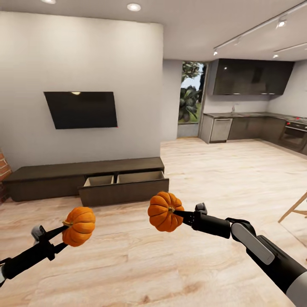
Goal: Place each of the two pumpkins and all three candles from the living room inside a cabinet in the living room (use any cabinet), then make sure every cabinet is closed, and position the cauldron so it is next to a table in the living room.
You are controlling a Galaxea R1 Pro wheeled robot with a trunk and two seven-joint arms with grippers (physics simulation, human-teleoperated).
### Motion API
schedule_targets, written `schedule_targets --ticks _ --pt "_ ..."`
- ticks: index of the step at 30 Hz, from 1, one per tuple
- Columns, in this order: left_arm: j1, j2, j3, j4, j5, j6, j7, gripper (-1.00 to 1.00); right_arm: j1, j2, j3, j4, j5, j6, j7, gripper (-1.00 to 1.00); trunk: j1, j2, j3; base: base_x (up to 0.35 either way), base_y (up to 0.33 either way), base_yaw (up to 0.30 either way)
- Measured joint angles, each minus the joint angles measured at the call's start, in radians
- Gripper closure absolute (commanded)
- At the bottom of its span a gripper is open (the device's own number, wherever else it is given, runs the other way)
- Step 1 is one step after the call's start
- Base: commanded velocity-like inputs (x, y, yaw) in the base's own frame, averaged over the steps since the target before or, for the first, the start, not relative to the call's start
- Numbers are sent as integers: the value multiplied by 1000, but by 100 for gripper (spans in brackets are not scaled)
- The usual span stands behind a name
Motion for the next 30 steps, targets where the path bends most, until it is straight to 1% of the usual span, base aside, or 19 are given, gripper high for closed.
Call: schedule_targets --ticks 2,3,4,5,6,8,9,11,16,18,24,30 --pt "0 -1 0 0 -1 0 1 100 0 0 0 4 0 0 0 100 0 0 0 168 0 4" --pt "5 5 3 6 -2 7 -6 100 6 3 3 10 -7 5 7 100 1 1 0 0 0 0" --pt "11 11 -4 13 0 14 -14 100 11 -3 3 17 2 3 14 100 1 1 0 0 0 0" --pt "17 17 -5 18 7 22 -22 100 12 -9 3 22 -5 10 22 100 0 -1 0 0 0 0" --pt "23 23 0 24 10 29 -29 100 12 -9 2 28 -9 15 29 100 1 0 0 0 0 0" --pt "34 35 -3 35 19 45 -45 100 11 -12 2 37 -18 25 44 100 1 0 0 0 0 0" --pt "40 29 -4 41 25 53 -53 100 11 -13 2 43 -24 31 51 100 1 0 0 49 0 0" --pt "52 18 -13 53 25 66 -68 100 11 -11 1 54 -35 42 62 100 0 0 0 168 0 0" --pt "53 -8 -10 63 27 66 -106 100 11 -9 -1 84 -48 50 62 100 1 0 0 122 0 0" --pt "53 -8 -9 63 27 65 -104 100 11 -9 -2 96 -45 51 61 100 1 0 0 119 0 0" --pt "52 -10 1 55 29 46 -86 100 11 -8 -2 131 -39 49 54 100 0 0 0 267 0 0" --pt "49 -10 3 35 30 33 -68 100 11 -8 -2 132 -38 49 39 100 0 0 0 147 0 0"
